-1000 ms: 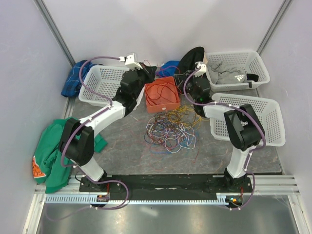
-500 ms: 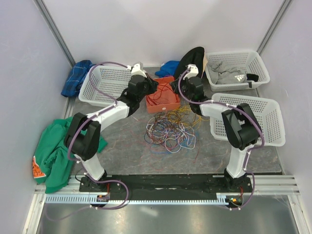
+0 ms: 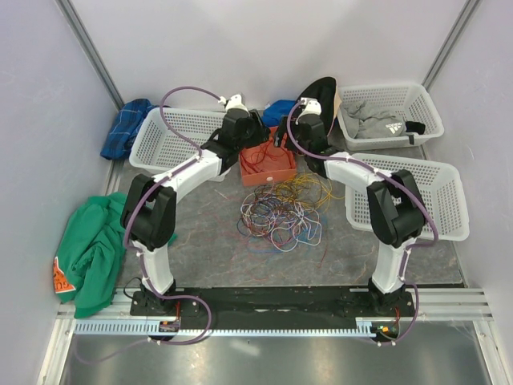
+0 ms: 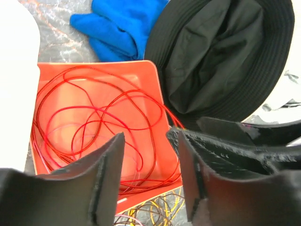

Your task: Untangle the cables

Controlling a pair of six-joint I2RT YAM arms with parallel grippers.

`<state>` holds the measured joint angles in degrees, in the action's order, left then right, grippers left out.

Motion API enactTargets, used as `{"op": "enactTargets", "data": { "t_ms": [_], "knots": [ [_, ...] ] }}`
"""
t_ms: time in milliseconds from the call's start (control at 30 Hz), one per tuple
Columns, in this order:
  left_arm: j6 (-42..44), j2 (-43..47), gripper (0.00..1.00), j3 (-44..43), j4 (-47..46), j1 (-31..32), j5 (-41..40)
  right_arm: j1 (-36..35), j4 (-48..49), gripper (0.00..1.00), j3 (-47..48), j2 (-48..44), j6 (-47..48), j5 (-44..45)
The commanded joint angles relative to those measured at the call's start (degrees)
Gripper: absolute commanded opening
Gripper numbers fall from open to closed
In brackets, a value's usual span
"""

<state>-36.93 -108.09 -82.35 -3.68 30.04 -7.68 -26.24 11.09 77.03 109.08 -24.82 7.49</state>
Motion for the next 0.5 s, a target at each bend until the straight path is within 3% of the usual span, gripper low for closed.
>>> {"op": "enactTargets", "data": {
  "t_ms": [0, 33, 267, 467],
  "knots": [
    [2.47, 1.56, 0.7, -4.31, 2.27, 1.59, -1.28, -0.65, -0.81, 0.84, -1.09, -8.17, -1.11, 3.41],
    [2.91, 2.61, 0.99, -4.49, 2.45, 2.03, -1.46, -0.74, -0.46, 0.84, -1.79, -10.35, -1.46, 3.93],
    [3.71, 12.35, 1.0, -1.51, 5.43, 5.11, -3.74, -1.27, 0.25, 0.84, -10.93, -21.87, -3.48, 6.83],
    [5.45, 24.14, 1.0, 11.4, 6.76, 10.37, -7.34, -1.36, 0.16, 0.82, -22.88, -34.71, -5.94, 6.67]
  ]
}}
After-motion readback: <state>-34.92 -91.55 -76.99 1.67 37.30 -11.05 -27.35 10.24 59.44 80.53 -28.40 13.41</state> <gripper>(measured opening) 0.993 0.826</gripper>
